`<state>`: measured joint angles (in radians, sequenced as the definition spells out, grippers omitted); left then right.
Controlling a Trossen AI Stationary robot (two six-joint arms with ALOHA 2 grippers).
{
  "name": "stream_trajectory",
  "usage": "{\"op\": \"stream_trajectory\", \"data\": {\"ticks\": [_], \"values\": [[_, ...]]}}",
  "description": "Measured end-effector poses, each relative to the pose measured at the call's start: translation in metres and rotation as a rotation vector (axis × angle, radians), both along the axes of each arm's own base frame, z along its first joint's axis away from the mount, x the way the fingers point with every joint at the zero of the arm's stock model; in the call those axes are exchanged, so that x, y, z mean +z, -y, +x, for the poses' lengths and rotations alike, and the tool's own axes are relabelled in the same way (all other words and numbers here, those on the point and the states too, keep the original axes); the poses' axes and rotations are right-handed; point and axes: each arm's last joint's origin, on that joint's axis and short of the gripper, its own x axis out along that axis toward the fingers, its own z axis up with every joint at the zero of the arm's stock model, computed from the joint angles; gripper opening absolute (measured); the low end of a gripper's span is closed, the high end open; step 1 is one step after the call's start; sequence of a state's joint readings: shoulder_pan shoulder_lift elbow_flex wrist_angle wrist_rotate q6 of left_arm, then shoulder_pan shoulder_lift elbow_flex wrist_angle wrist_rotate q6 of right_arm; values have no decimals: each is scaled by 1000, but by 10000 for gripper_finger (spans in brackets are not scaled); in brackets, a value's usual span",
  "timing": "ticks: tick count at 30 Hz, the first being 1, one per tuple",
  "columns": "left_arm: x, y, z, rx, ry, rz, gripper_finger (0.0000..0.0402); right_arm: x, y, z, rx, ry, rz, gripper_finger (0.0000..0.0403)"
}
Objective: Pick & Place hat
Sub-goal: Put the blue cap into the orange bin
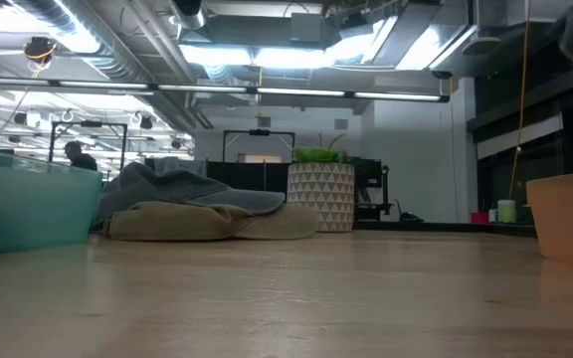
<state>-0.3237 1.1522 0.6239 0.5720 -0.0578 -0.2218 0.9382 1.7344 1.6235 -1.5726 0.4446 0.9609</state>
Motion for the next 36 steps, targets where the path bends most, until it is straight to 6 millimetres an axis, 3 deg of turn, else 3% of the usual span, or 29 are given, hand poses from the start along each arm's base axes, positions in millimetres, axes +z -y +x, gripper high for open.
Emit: {"op": "stream_trajectory", "data": {"ticks": [8, 22, 36], "values": [[0, -1, 0, 30, 0, -1, 115, 4, 3, 5, 153, 62, -137, 9], [1, -2, 0, 75, 7, -6, 115, 8, 7, 11, 243, 194, -335, 9], [1, -2, 0, 73, 7, -6, 111, 4, 7, 10, 114, 53, -120, 9]]}}
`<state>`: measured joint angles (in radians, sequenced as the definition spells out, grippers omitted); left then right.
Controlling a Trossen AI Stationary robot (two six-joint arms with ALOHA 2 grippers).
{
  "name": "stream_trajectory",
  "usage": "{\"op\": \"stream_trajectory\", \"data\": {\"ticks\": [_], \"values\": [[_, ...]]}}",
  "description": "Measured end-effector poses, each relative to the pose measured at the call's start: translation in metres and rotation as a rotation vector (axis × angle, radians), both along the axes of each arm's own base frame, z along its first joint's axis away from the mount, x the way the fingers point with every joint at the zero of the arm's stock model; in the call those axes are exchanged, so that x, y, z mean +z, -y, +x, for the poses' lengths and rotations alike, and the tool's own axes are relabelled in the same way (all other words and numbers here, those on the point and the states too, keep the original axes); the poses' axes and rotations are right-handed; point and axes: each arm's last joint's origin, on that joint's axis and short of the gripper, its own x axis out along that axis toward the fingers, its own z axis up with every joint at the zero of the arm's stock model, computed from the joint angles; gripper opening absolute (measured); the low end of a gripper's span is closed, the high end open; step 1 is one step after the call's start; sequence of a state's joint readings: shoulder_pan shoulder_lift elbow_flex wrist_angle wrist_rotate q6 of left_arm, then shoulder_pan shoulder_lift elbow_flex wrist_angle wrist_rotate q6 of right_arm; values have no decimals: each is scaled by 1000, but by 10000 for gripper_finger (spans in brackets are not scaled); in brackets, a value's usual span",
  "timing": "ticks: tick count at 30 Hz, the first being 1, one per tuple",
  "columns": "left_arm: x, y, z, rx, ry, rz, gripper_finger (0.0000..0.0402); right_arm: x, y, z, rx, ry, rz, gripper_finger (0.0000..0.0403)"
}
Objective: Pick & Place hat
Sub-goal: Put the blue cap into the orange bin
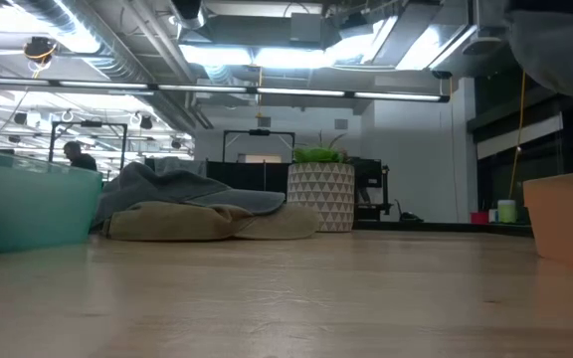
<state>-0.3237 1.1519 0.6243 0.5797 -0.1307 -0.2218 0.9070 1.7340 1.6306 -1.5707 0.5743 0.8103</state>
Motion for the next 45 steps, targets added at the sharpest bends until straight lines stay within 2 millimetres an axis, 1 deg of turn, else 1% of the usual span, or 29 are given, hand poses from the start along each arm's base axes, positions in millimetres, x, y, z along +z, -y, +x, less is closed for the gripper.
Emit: {"op": "stream_trajectory", "data": {"ticks": [4, 7, 10, 17, 21, 24, 28, 31, 33, 35, 37, 39, 41, 45], "values": [[0, 0, 0, -1, 0, 0, 113, -2, -2, -3, -74, -95, 115, 10], [0, 0, 0, -1, 0, 0, 113, -3, -4, -5, -188, -124, 199, 26], [0, 0, 0, -2, 1, 0, 111, -3, -5, -7, -298, -141, 264, 59], [0, 0, 0, -2, 1, 1, 113, -2, -7, -8, -510, -163, 374, 155], [0, 0, 0, 0, 9, 41, 113, 11, -11, -4, -554, -142, 475, 194], [0, 0, 0, 1, 11, 51, 110, 28, -15, 0, -546, -86, 559, 212], [0, 0, 0, 2, 13, 60, 110, 56, -15, 3, -565, 46, 644, 221], [0, 0, 0, 3, 18, 84, 111, 72, -14, 7, -563, 174, 700, 221], [0, 0, 0, 3, 17, 85, 110, 79, -16, 14, -527, 260, 740, 217], [0, 0, 0, 3, 19, 89, 108, 82, -16, 24, -468, 330, 752, 208], [0, 0, 0, 4, 21, 102, 107, 83, -12, 35, -424, 404, 714, 193], [0, 0, 0, 10, 22, 110, 107, 80, -4, 47, -409, 445, 641, 169], [0, 0, 0, 14, 23, 110, 108, 73, 5, 60, -419, 429, 577, 134], [1, 0, 0, 15, 30, 107, 109, 54, 28, 83, -515, 315, 472, 41]]}}
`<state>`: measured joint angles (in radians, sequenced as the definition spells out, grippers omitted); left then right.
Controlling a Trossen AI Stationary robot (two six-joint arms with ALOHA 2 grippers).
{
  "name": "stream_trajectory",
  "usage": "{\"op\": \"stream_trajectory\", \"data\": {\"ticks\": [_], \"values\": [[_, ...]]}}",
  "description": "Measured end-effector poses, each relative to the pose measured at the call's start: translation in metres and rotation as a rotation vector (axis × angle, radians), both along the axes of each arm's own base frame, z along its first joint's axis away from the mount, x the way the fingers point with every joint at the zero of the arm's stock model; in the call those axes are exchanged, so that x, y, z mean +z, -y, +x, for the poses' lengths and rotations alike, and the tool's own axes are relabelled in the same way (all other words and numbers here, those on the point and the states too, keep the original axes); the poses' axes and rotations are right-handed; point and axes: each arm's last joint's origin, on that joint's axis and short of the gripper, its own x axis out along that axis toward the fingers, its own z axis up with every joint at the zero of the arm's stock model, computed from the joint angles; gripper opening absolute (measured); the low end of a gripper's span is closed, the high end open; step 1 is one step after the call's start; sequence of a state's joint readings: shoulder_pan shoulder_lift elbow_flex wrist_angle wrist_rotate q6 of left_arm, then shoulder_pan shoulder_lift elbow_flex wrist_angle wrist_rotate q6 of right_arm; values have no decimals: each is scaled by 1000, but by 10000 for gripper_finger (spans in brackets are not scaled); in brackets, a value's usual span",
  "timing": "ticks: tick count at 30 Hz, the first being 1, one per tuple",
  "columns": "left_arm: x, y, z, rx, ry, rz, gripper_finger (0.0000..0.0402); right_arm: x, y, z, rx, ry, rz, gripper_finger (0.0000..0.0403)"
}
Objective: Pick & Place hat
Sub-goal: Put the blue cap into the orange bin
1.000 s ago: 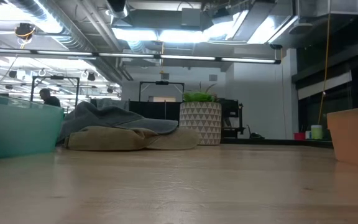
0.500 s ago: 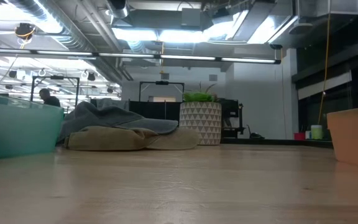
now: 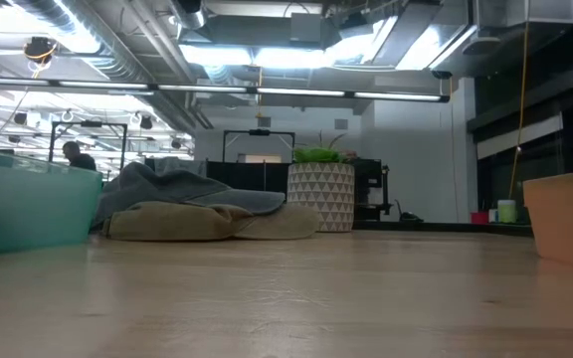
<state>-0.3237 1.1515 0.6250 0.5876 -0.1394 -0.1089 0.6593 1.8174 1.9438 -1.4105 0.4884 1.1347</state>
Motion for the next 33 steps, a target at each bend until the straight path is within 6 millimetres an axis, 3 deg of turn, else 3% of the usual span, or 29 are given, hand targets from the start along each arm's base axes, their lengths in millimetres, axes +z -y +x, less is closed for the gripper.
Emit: {"op": "stream_trajectory", "data": {"ticks": [2, 7, 16, 27, 33], "values": [[0, 0, 0, 0, 0, 0, 107, -10, 11, 7, -61, -95, 0, 12], [0, 0, 0, 0, -2, -5, 103, -33, 28, 20, -162, -277, 33, 9], [-4, 4, -1, -19, -48, -10, 102, -95, 37, 8, -252, -606, 100, 3], [-4, 4, -1, -18, -48, -12, 100, -142, 56, -3, -277, -760, 38, 2], [-4, 4, -1, -17, -47, -12, 99, -162, 70, -2, -252, -653, 119, 1]]}}
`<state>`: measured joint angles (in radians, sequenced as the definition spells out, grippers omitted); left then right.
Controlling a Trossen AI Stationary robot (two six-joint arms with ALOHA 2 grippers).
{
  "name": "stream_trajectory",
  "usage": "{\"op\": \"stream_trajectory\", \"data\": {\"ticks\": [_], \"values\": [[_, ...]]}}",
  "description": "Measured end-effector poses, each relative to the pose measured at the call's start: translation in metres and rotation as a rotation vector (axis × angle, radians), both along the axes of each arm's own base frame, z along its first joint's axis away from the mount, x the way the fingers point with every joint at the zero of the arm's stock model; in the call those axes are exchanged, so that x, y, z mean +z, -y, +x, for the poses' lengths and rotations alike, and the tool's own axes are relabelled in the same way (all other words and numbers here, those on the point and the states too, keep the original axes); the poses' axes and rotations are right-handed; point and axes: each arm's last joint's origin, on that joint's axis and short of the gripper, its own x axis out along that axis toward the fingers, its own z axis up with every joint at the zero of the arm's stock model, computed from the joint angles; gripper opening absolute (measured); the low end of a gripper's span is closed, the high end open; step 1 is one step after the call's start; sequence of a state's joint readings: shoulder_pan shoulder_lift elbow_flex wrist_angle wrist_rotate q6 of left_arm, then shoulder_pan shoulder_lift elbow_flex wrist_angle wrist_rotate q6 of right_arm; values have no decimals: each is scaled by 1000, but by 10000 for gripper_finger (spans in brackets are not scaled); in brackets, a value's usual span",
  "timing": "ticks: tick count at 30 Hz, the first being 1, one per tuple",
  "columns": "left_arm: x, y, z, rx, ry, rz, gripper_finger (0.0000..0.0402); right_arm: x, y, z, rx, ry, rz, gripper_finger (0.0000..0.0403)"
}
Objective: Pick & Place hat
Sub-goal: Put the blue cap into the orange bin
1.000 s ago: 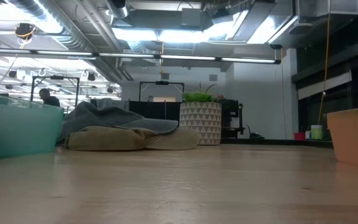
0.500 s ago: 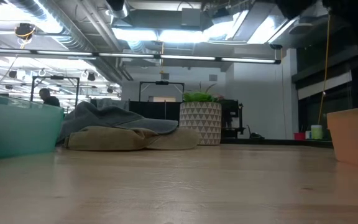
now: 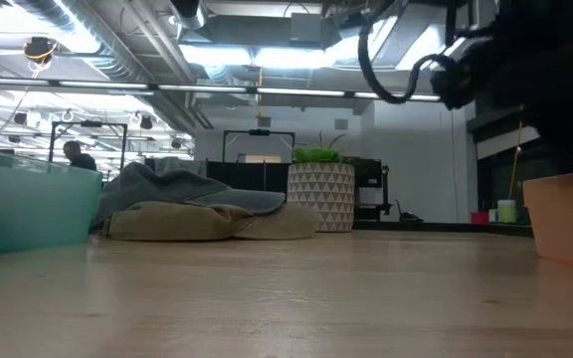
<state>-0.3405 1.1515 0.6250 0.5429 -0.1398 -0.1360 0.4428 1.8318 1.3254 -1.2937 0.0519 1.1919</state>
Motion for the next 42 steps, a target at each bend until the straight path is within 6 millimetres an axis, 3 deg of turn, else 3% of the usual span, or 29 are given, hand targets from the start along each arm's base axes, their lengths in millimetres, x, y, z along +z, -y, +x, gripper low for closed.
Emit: {"op": "stream_trajectory", "data": {"ticks": [6, 12, 25, 29, 35, 39, 42], "values": [[0, 0, 0, -1, 0, 0, 98, -13, 14, -7, -37, 42, 23, 1], [0, 0, 0, 0, 0, 0, 99, -10, 23, 5, -12, 176, 19, 1], [0, 0, 0, 0, -2, -8, 95, 2, 60, 58, 50, 614, 39, 3], [0, 0, 0, 0, -2, -8, 96, 9, 77, 68, 68, 665, 28, 5], [0, 0, 0, 0, -3, -8, 96, 57, 86, 83, 163, 707, 2, 6], [0, 0, 0, -1, -5, -15, 93, 102, 86, 85, 228, 714, -7, 6], [-2, 0, 0, -1, -27, -35, 94, 143, 72, 81, 341, 754, 25, 7]]}}
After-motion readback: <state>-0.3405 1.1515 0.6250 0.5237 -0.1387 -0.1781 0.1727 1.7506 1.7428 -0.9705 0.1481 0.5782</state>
